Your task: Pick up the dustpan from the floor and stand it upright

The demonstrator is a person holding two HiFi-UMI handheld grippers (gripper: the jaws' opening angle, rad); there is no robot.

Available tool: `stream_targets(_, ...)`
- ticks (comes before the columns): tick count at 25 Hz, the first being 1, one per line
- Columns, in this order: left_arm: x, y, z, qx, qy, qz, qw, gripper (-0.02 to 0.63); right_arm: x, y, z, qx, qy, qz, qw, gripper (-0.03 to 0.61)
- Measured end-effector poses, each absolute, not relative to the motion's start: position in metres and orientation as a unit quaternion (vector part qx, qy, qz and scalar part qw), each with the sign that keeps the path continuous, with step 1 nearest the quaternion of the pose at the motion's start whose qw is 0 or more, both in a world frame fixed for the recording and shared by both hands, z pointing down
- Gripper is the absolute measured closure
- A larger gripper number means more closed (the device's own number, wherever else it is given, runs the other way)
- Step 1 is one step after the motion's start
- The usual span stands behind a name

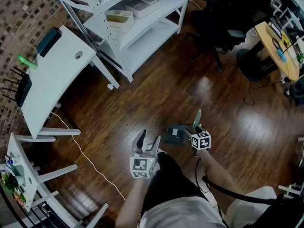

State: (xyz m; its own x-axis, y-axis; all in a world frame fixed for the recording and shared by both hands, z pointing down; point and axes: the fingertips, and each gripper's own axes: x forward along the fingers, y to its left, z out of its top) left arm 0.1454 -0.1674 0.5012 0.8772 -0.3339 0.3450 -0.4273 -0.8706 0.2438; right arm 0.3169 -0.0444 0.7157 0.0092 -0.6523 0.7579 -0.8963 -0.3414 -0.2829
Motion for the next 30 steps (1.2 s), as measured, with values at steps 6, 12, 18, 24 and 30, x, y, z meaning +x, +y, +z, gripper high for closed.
stream_targets(6,0.136,-0.118,0.434,0.957,-0.230,0.107,0.138,0.333,0.320,0.032,0.635,0.743,-0.502,0.441,0.034,0.281)
stream_targets(12,0.098,-0.059,0.397,0.924,-0.349,0.093,0.126,0.313,0.213,0.024,0.515,0.613,-0.711,0.337,0.073,0.281)
stream_targets(18,0.069,-0.009,0.347,0.861,-0.501,0.067,0.052,0.299,0.180,-0.005,0.360,0.488,-0.868,0.076,0.061,0.281)
stream_targets(24,0.099,0.076,0.274,0.802,-0.593,0.018,0.065,0.296,0.230,0.045,0.267,0.458,-0.885,-0.005,0.077,0.281)
stream_targets(30,0.077,0.129,0.206,0.786,-0.618,0.007,0.019,0.296,0.204,0.100,0.203,0.437,-0.897,-0.046,0.046,0.281)
